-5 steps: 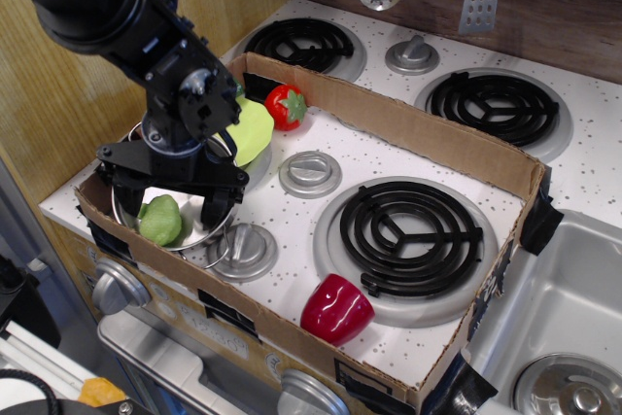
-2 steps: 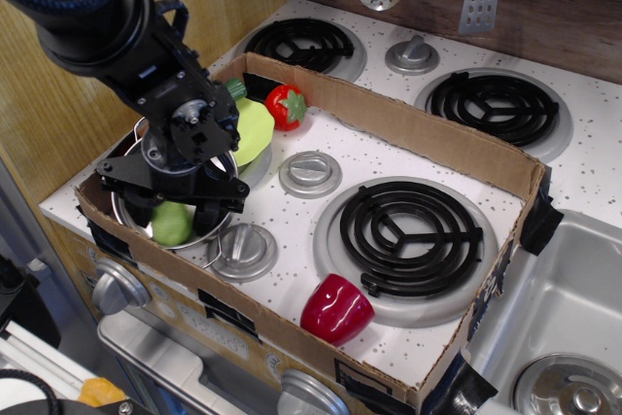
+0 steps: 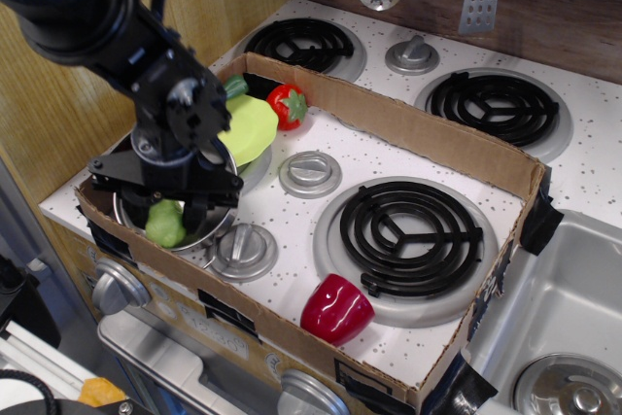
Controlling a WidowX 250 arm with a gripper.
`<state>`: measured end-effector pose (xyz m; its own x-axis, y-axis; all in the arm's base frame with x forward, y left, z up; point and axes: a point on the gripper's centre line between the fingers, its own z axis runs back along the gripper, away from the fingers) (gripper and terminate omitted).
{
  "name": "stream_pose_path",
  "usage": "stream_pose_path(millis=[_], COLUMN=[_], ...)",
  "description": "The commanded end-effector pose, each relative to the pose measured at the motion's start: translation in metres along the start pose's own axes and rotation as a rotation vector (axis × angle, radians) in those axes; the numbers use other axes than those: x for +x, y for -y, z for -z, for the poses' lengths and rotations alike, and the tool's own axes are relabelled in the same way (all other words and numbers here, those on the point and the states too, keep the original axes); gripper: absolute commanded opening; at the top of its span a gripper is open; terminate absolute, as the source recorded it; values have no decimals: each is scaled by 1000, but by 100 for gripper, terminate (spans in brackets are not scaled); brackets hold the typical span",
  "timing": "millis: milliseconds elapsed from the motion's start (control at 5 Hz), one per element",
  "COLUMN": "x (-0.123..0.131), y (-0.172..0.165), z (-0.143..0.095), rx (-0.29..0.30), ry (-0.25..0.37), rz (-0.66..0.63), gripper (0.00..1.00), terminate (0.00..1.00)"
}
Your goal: Take broccoli out of pan
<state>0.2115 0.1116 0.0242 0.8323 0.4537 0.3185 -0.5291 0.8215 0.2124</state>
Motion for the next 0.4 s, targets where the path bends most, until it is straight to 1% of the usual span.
stream_pose_path(millis=[0, 200], x=[32, 43], y=[-5, 1], z=[-41, -57], rx=[8, 5], ry=[38, 27], rz=[-21, -24], gripper=[0, 0], terminate=[0, 0])
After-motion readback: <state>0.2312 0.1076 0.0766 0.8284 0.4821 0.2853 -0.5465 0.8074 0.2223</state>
